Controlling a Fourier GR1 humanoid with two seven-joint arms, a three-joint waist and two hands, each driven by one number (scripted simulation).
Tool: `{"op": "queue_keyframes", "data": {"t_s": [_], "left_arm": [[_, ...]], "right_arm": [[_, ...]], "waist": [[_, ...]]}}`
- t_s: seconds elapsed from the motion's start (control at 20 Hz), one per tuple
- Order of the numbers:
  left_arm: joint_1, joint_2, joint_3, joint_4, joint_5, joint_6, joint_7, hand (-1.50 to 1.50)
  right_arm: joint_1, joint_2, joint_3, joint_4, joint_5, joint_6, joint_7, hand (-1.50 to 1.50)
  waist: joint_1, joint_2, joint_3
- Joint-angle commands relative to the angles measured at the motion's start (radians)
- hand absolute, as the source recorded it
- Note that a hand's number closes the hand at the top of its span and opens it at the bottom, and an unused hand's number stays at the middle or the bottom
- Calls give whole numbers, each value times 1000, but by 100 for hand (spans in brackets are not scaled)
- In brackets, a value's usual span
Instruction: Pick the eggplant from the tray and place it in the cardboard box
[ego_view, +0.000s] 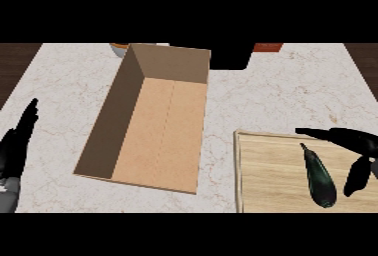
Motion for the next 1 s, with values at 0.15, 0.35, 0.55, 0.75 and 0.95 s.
{"op": "queue_keyframes", "data": {"t_s": [0.15, 0.35, 0.55, 0.75, 0.95], "left_arm": [[-10, -30, 6, -24, -32, 1, 22, 0], [5, -30, 36, 17, -31, -13, -10, 0], [-18, -37, 31, -2, -45, -27, 37, 0], [-15, -34, 43, -16, -67, -35, 29, 0], [-24, -66, 48, -6, -76, -43, 24, 0]], "right_arm": [[24, 35, -18, -28, -17, 88, -83, -150], [59, -18, -35, -132, -50, 128, -90, -150], [90, -45, -57, -229, -90, 167, -45, -150], [118, -37, -19, -295, -36, 156, 54, -150], [129, 10, -2, -216, 38, 104, 50, -150]], "waist": [[-3, 0, 0], [-9, -1, -1], [-8, -1, 0], [-5, -1, 0], [-1, 1, 0]]}}
